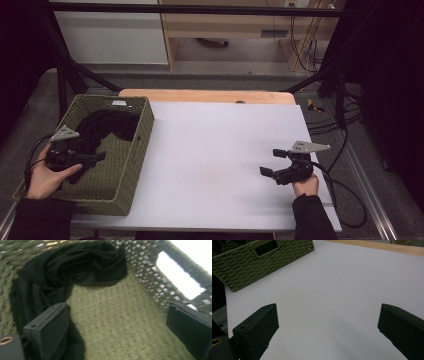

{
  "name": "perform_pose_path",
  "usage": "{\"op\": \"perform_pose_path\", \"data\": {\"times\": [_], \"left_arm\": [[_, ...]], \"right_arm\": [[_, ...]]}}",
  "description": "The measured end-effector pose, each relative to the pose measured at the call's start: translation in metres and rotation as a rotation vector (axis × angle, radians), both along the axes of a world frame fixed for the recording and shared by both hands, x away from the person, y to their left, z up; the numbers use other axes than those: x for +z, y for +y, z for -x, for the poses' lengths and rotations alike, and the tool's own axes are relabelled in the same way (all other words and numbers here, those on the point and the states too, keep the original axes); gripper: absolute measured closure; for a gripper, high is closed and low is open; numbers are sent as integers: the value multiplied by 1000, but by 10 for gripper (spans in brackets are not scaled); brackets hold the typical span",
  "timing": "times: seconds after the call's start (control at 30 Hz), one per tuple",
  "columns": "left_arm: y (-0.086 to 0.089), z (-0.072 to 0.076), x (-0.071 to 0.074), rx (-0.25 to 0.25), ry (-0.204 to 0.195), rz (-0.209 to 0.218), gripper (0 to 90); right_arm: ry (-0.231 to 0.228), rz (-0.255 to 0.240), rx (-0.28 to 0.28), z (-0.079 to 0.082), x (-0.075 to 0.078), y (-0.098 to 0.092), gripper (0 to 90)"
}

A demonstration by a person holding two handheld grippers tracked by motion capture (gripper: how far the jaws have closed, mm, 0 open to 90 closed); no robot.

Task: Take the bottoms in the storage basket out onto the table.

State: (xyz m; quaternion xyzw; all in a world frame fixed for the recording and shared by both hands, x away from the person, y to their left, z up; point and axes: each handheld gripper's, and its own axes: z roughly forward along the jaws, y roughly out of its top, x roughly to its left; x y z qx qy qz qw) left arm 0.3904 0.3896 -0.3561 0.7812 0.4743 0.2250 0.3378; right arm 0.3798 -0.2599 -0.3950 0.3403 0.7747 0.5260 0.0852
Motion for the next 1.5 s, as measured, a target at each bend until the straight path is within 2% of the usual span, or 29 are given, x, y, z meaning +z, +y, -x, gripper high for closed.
{"op": "perform_pose_path", "data": {"times": [0.13,0.27,0.37,0.5,0.57,0.73,1.03,1.13,1.2,1.27,1.5], "left_arm": [[7,-3,-7,37,2,-36,40],[14,-6,-17,80,11,-39,41],[17,-8,-21,107,12,-81,42],[21,-10,-23,142,22,-109,59],[23,-11,-27,148,27,-111,62],[26,-15,-34,143,61,-137,148],[31,-16,-40,175,44,-227,183],[32,-16,-42,153,49,-220,206],[32,-16,-44,149,64,-238,216],[33,-16,-46,145,72,-226,259],[35,-15,-51,159,93,-238,363]], "right_arm": [[3,2,1,0,0,0,38],[6,3,-1,0,-1,0,38],[5,3,0,0,-1,1,38],[6,5,0,-1,-1,0,38],[7,6,0,-1,-2,0,39],[9,5,0,-1,-2,0,38],[13,5,-2,-1,-3,0,39],[14,6,-1,-1,-3,0,39],[14,5,-1,-1,-3,0,39],[14,6,-2,-1,-3,0,39],[19,4,-3,-2,-5,0,39]]}}
